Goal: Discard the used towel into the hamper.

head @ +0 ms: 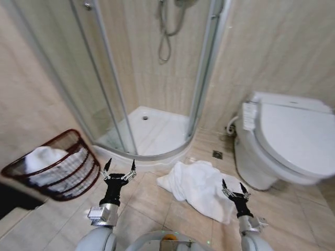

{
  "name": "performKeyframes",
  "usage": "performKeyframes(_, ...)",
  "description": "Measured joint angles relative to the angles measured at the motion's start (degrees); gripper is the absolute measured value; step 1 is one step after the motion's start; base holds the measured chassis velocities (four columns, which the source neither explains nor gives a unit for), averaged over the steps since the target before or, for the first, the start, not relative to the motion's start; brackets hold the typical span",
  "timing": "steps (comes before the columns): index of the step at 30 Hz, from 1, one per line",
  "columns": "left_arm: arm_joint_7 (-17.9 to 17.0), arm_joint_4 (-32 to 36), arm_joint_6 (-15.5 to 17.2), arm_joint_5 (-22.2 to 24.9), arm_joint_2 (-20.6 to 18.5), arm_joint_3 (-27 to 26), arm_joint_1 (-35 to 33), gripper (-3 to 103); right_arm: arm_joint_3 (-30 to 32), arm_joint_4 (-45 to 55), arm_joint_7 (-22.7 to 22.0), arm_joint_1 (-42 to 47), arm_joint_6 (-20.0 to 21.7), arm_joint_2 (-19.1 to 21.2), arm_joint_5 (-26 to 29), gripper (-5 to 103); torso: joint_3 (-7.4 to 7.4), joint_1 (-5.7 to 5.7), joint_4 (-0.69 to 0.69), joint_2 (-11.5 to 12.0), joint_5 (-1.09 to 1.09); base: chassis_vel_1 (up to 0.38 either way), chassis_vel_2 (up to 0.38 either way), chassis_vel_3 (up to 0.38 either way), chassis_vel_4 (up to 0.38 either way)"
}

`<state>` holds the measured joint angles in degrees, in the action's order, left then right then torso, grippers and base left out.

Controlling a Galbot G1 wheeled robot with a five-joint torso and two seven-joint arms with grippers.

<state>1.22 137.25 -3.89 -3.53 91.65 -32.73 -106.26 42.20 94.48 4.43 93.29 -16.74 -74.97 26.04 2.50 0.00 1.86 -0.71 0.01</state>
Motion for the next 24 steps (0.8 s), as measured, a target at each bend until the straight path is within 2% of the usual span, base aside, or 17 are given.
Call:
performKeyframes(2, 0.0, 0.0, 0.0, 0.0, 0.0, 0.0, 0.0, 100, 0.0, -1.1, -0.1, -0.4, 0.0, 0.4, 0.1, 100, 0.0, 0.0, 0.01, 0.0, 0.0, 0.098, 0.105, 0.113, 0.083)
performKeyframes(11, 0.0, 0.0, 0.0, 0.0, 0.0, 0.0, 0.0, 100, -0.8, -18.1, 2.4, -8.7, -0.5, 5.3, 3.4, 100, 0.04, 0.0, 0.0, 0.0, 0.01, 0.015, 0.009, 0.01, 0.014)
performKeyframes(14, 0.0, 0.0, 0.0, 0.0, 0.0, 0.0, 0.0, 100, -1.1, -20.0, 3.2, -9.4, -0.2, 5.8, 4.2, 100, 0.04, 0.0, -0.01, 0.0, -0.01, 0.0, 0.0, 0.0, 0.0)
performKeyframes(24, 0.0, 0.0, 0.0, 0.0, 0.0, 0.0, 0.0, 100, -3.2, -22.6, 5.5, -13.2, 5.5, 5.5, 7.0, 100, 0.05, 0.0, -0.01, -0.1, -0.01, 0.0, 0.0, 0.0, 0.0)
